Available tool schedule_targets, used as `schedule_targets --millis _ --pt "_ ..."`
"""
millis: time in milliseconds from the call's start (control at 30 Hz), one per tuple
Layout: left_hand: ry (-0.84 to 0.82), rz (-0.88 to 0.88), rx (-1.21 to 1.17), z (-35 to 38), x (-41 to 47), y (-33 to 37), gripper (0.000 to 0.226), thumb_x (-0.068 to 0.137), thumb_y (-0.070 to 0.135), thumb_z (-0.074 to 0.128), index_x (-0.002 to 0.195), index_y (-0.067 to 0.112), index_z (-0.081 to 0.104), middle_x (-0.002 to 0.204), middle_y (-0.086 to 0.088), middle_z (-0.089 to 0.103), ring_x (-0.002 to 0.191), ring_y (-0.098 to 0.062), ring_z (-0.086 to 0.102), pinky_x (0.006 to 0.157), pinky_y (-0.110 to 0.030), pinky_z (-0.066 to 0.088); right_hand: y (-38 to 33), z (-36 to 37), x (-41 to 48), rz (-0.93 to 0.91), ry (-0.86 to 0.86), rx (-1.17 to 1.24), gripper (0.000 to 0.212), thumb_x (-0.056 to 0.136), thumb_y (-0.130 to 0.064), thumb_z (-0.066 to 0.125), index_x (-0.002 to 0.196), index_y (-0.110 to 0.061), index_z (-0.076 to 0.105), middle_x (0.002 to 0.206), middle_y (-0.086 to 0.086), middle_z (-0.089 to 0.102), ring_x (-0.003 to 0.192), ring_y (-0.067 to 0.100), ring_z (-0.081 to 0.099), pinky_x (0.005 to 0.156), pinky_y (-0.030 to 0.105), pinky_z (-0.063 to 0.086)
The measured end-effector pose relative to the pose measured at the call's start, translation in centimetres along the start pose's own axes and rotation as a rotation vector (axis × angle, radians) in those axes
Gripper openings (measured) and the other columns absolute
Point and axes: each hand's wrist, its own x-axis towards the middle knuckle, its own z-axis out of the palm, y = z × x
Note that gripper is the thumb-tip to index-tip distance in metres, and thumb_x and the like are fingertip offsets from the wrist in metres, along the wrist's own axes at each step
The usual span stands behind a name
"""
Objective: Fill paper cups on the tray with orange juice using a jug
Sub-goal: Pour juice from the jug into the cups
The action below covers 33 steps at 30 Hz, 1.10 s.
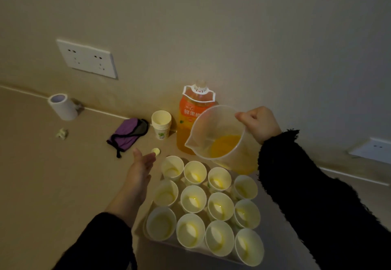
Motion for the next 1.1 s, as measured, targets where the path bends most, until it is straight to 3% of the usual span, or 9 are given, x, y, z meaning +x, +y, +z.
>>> schedule_targets --millis 100,367,767,1100 --pt "-0.032 -0.013 0.007 0.0 0.2 -0.4 0.079 0.094 0.062 0.005 0.14 0.009 0.042 0.149 -0.006 0.038 0.142 -0.019 0.026 0.117 -0.042 0.011 -0.2 1.0 0.6 0.011 -0.037 -0.134 0.054 0.087 -0.028 0.059 0.042 -0.016 0.031 0.047 0.001 0.024 0.049 0.02 0.026 0.057 0.033 0.025" --pt "-0.065 -0.045 0.042 0.5 1.4 -0.6 0.081 0.092 0.064 0.002 0.146 0.011 0.031 0.154 -0.004 0.03 0.144 -0.017 0.018 0.117 -0.04 0.004 -0.3 2.9 1.4 0.015 -0.153 -0.42 0.053 0.09 -0.038 0.052 0.045 -0.015 0.036 0.048 0.001 0.028 0.047 0.017 0.029 0.049 0.028 0.021" --pt "-0.083 -0.127 0.079 0.4 2.7 -1.1 0.085 0.091 0.066 0.004 0.149 0.007 0.024 0.156 -0.006 0.025 0.145 -0.019 0.015 0.116 -0.042 0.004 -0.4 5.3 1.9 -0.037 -0.222 -0.524 0.052 0.092 -0.043 0.05 0.048 -0.016 0.042 0.047 0.002 0.036 0.047 0.013 0.036 0.048 0.023 0.025" --pt "-0.086 -0.145 0.126 0.5 2.3 -0.8 0.081 0.093 0.062 0.005 0.146 0.005 0.03 0.151 -0.011 0.033 0.144 -0.021 0.018 0.114 -0.042 0.011 -0.4 6.3 2.1 -0.11 -0.253 -0.587 0.053 0.093 -0.047 0.048 0.049 -0.017 0.043 0.047 -0.001 0.039 0.049 0.015 0.041 0.048 0.021 0.025"
